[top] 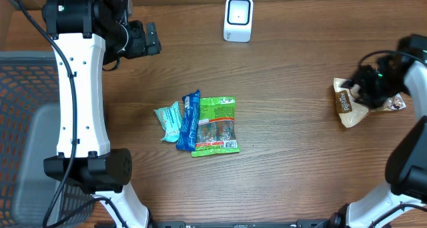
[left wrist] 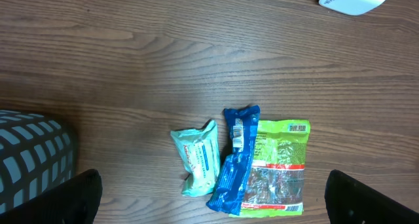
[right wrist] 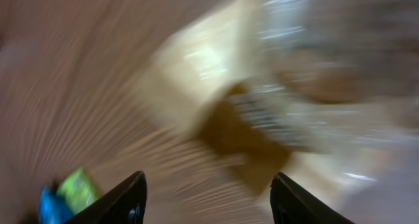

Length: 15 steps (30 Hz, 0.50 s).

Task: Scan the item barcode
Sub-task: 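Move the right gripper to the green snack bag and grasp it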

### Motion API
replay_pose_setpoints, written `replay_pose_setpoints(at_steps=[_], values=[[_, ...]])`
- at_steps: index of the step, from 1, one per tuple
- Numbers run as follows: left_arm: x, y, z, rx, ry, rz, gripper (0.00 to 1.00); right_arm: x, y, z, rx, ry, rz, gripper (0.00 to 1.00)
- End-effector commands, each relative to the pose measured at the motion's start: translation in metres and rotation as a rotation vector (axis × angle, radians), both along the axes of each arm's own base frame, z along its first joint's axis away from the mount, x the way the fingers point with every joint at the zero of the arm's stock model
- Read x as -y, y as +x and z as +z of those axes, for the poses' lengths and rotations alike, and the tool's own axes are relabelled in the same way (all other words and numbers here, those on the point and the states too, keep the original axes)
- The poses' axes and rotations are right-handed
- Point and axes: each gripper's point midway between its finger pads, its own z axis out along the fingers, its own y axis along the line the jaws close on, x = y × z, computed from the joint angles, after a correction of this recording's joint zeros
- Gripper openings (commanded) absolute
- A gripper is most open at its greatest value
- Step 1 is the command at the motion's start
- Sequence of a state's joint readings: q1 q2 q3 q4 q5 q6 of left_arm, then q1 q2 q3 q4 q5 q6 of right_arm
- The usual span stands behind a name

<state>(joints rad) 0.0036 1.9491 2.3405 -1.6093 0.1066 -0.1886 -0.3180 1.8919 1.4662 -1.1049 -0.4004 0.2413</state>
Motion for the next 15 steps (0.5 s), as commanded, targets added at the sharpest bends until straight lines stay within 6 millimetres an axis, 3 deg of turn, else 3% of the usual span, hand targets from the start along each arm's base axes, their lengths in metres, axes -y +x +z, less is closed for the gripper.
replay_pose_setpoints(at_steps=[1, 7, 8, 10, 12, 15], values=[[0.001, 0.001, 0.005, 0.014, 0.001, 0.011, 1.00, -0.071, 0.012, 0.024, 0.132, 0.106, 0.267, 0.65], [0.000, 0.001, 0.005, 0.015, 0.001, 0.012, 0.99, -0.157, 0.003, 0.015, 0.134, 0.030, 0.531, 0.77], [0.000, 0.001, 0.005, 0.014, 0.001, 0.012, 1.00, -0.190, -0.004, 0.010, 0.150, 0.031, 0.632, 0.79], [0.000, 0.001, 0.005, 0.014, 0.001, 0.012, 1.00, -0.217, -0.011, 0.002, 0.155, 0.033, 0.703, 0.81], [0.000, 0.001, 0.005, 0.014, 0.001, 0.012, 1.00, -0.246, -0.019, -0.009, 0.150, 0.040, 0.780, 0.82], [0.000, 0.001, 0.005, 0.014, 0.001, 0.012, 1.00, -0.289, -0.044, -0.042, 0.117, 0.019, 0.954, 0.82]])
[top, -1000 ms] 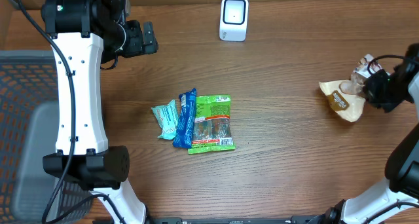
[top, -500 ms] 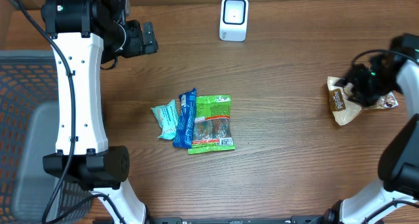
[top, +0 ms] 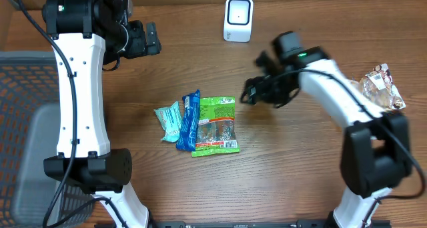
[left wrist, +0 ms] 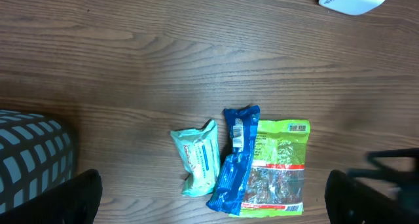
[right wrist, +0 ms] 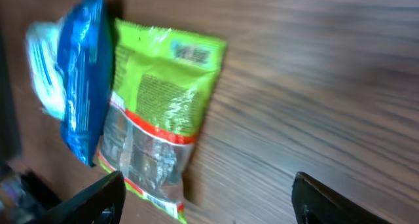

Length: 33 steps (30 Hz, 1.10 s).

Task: Scan the item barcode
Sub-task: 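Move the right gripper to the green snack bag and grasp it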

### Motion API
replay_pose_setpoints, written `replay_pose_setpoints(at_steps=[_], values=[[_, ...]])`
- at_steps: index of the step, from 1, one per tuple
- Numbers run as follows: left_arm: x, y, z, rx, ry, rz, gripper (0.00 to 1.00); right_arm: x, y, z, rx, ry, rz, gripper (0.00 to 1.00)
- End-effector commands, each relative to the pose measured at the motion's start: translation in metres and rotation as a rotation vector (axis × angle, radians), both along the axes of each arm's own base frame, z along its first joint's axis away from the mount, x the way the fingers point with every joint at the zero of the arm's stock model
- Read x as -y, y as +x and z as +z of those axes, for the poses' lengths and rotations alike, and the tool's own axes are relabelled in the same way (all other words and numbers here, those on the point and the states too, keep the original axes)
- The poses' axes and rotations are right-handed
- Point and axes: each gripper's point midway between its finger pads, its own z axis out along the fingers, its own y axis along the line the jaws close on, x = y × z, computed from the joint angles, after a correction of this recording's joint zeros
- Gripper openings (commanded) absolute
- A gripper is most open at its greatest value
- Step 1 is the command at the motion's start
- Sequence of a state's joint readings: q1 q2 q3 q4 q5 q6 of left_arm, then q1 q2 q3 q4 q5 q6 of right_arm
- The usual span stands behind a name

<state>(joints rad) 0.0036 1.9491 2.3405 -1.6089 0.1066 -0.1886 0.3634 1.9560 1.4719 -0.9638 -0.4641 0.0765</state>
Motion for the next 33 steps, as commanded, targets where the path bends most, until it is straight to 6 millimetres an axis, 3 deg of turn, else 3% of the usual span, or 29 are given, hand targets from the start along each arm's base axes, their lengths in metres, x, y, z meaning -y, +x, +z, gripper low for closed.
replay_pose_setpoints(at_steps=[1, 4, 10, 13, 19, 25, 28, 33], values=[[0.000, 0.001, 0.005, 0.014, 0.001, 0.012, 1.00, -0.024, -0.021, -0.037, -0.026, -0.075, 0.135, 0.82], [0.000, 0.001, 0.005, 0.014, 0.001, 0.012, 1.00, -0.027, -0.037, -0.059, -0.032, -0.205, 0.197, 0.82], [0.000, 0.001, 0.005, 0.014, 0.001, 0.012, 1.00, -0.020, -0.043, -0.067, 0.001, -0.330, 0.230, 0.79], [0.000, 0.001, 0.005, 0.014, 0.001, 0.012, 1.00, -0.005, -0.037, -0.072, 0.020, -0.424, 0.178, 0.78], [0.000, 0.001, 0.005, 0.014, 0.001, 0.012, 1.00, 0.056, -0.013, -0.071, 0.067, -0.687, -0.024, 0.78], [0.000, 0.001, 0.005, 0.014, 0.001, 0.012, 1.00, 0.081, -0.005, -0.070, 0.023, -0.681, -0.089, 0.78], [0.000, 0.001, 0.005, 0.014, 0.001, 0.012, 1.00, 0.076, -0.005, -0.065, -0.018, -0.597, -0.061, 0.78], [0.000, 0.001, 0.005, 0.014, 0.001, 0.012, 1.00, 0.039, -0.002, -0.052, -0.046, -0.346, 0.015, 0.82]])
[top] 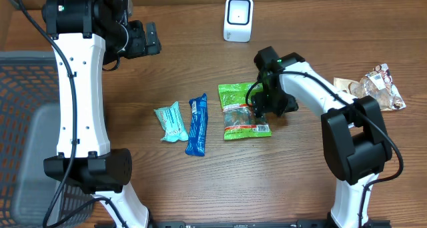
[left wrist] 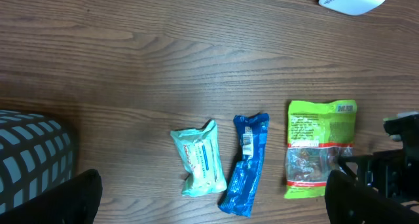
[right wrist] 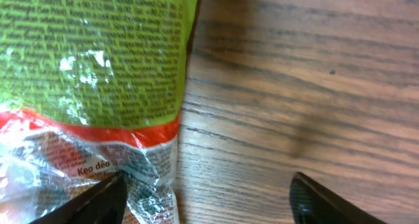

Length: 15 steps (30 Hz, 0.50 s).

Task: Scan the item barcode
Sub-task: 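Move the right gripper to the green snack bag and grasp it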

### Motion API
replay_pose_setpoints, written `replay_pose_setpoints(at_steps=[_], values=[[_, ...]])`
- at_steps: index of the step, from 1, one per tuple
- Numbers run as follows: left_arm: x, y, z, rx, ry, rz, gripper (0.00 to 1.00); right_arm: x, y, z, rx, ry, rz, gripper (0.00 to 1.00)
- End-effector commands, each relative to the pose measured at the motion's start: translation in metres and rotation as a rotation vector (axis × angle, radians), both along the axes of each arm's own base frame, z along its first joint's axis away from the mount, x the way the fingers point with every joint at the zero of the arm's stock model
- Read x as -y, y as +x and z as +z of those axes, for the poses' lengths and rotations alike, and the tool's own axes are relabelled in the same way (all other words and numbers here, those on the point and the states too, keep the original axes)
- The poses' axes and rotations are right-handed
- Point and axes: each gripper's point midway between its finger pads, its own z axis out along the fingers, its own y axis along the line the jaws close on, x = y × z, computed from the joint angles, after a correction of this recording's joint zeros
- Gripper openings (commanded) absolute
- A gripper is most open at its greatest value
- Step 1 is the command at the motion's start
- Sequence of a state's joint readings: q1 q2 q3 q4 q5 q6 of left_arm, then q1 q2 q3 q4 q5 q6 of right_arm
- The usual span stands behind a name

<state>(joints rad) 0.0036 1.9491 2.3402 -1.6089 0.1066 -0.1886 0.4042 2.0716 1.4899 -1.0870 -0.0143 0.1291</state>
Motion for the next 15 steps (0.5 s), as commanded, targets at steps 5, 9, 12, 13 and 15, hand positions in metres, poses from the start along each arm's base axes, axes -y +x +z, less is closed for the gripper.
replay_pose_setpoints(at_steps=[5, 9, 12, 13, 15], values=[[0.000, 0.001, 0.005, 0.014, 0.001, 0.012, 1.00, -0.077, 0.006, 0.015, -0.013, 0.438, 0.089, 0.82], [0.000, 0.001, 0.005, 0.014, 0.001, 0.012, 1.00, -0.076, 0.005, 0.010, -0.015, 0.425, 0.091, 0.70], [0.000, 0.001, 0.005, 0.014, 0.001, 0.012, 1.00, -0.073, 0.004, 0.009, -0.017, 0.416, 0.088, 0.61], [0.000, 0.001, 0.005, 0.015, 0.001, 0.012, 0.99, -0.073, 0.004, 0.008, -0.018, 0.414, 0.087, 0.61], [0.000, 0.001, 0.005, 0.014, 0.001, 0.012, 1.00, -0.071, 0.003, 0.006, -0.018, 0.403, 0.086, 0.61]])
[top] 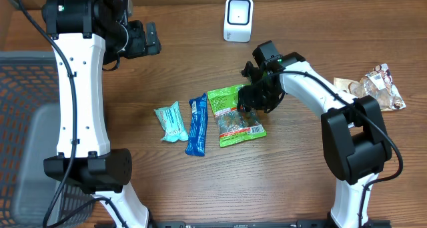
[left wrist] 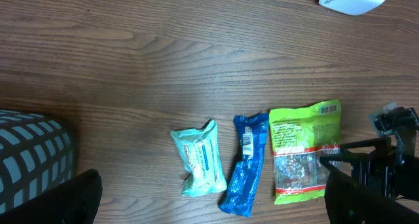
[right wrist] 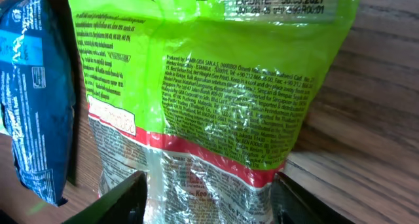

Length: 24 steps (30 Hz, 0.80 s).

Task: Scan the item barcode
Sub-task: 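Move the right gripper to the green snack bag and grasp it, then lift the green snack bag toward the scanner with the right gripper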

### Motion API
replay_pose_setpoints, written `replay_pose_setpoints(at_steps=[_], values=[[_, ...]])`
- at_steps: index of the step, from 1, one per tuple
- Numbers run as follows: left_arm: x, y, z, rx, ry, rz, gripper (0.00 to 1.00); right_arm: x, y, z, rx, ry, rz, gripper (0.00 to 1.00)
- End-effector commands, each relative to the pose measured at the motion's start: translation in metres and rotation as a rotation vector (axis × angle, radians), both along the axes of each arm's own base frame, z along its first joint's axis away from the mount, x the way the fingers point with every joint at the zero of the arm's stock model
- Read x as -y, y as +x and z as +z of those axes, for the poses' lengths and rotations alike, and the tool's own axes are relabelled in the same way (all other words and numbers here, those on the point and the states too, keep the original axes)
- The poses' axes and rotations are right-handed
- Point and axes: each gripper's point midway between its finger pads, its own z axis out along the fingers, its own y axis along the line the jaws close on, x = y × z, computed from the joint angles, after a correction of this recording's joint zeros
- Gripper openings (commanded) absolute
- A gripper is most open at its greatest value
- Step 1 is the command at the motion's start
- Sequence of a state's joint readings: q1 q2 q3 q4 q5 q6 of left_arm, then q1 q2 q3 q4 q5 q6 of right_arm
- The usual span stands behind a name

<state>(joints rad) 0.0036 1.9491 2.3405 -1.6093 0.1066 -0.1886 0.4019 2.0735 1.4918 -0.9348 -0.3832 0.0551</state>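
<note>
A green snack packet [top: 233, 112] lies tilted near the table's middle. It fills the right wrist view [right wrist: 216, 99], its printed back up and its right edge casting a shadow. My right gripper [top: 251, 100] is shut on the packet's clear lower end, one finger [right wrist: 118, 199] at each side. The white scanner [top: 238, 18] stands at the far edge. My left gripper [left wrist: 213, 191] hangs open high above the table's left part, its fingers [left wrist: 75, 194] far apart.
A blue bar packet [top: 195, 125] and a teal packet [top: 169, 121] lie just left of the green one. A brown snack bag [top: 373, 87] sits at the far right. A grey mesh basket [top: 27, 121] stands off the table's left side.
The green packet has shifted a little left and turned, now tilted beside the blue bar. My right gripper's fingers stand closer together, against the packet's sides. The left arm has not moved.
My right gripper was at the brown bag on the far right. Then it was open near the pile of three packets. Later the green packet lay apart to the right of the blue bar, with the gripper over it. Now the gripper holds it.
</note>
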Motion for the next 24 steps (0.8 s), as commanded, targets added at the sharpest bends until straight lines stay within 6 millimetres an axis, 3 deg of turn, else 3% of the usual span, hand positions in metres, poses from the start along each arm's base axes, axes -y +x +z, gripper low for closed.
replay_pose_setpoints(at_steps=[1, 6, 11, 14, 17, 18, 20, 24], values=[[0.000, 0.001, 0.005, 0.014, 0.001, 0.012, 1.00, 0.000, -0.007, -0.009, -0.028, -0.006, 0.007, 0.62], [0.000, 0.001, 0.005, 0.014, 0.001, 0.012, 1.00, 0.006, -0.005, -0.017, -0.007, -0.037, 0.006, 0.71], [0.000, 0.001, 0.005, 0.014, 0.001, 0.012, 1.00, 0.009, -0.007, -0.030, 0.010, -0.031, 0.015, 0.72], [0.000, 0.001, 0.005, 0.014, 0.001, 0.012, 1.00, 0.009, -0.010, -0.032, 0.003, -0.025, 0.025, 0.58], [0.000, 0.001, 0.005, 0.014, 0.001, 0.012, 1.00, 0.008, -0.015, -0.032, -0.015, -0.014, 0.030, 0.32], [0.000, 0.001, 0.005, 0.014, 0.001, 0.012, 0.99, 0.007, -0.017, -0.032, -0.022, -0.011, 0.030, 0.18], [0.000, 0.001, 0.005, 0.014, 0.001, 0.012, 1.00, 0.005, -0.021, -0.029, -0.046, 0.002, 0.032, 0.04], [0.000, 0.001, 0.005, 0.014, 0.001, 0.012, 1.00, -0.004, -0.025, -0.007, -0.120, 0.106, 0.010, 0.04]])
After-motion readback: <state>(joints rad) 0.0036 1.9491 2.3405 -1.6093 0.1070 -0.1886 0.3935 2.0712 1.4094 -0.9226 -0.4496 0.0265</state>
